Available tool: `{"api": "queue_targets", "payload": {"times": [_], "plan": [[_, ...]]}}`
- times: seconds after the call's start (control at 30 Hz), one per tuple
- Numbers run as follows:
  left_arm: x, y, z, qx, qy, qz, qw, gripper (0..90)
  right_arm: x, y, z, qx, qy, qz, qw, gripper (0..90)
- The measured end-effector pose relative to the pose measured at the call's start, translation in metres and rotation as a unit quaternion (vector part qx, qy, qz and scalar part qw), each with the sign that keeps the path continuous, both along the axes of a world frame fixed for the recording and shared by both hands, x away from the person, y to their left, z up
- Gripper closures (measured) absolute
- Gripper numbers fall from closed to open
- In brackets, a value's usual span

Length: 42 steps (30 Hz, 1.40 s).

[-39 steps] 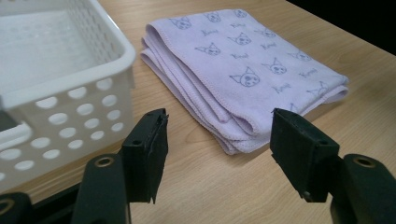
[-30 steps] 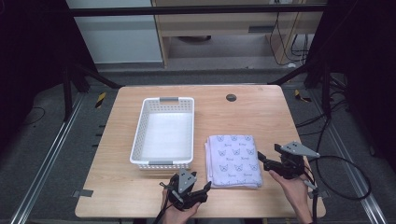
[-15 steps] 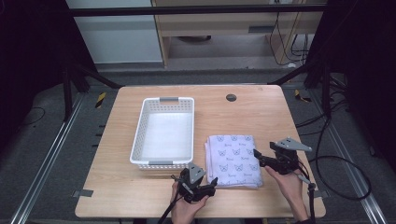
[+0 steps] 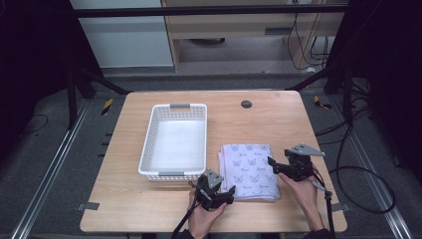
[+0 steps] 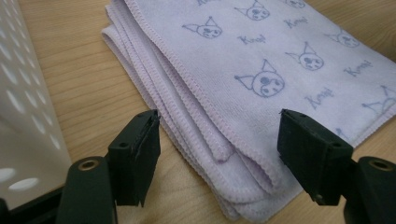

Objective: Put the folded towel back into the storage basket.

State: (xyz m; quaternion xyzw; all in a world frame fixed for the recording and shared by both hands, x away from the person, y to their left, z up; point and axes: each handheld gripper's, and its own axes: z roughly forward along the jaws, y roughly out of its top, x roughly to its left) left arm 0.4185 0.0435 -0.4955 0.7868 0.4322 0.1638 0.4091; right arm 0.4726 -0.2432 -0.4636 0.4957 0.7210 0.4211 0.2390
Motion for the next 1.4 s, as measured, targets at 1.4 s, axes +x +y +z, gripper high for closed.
{"api": "queue_targets", "payload": {"times": [1.4], "plan": [[0.015,-0.012,-0.008,-0.018,0.044,-0.005,0.9989,43.9,0.038,0.011,-0.039,0.031,0.095,0.014,0.9949,59.3]]}}
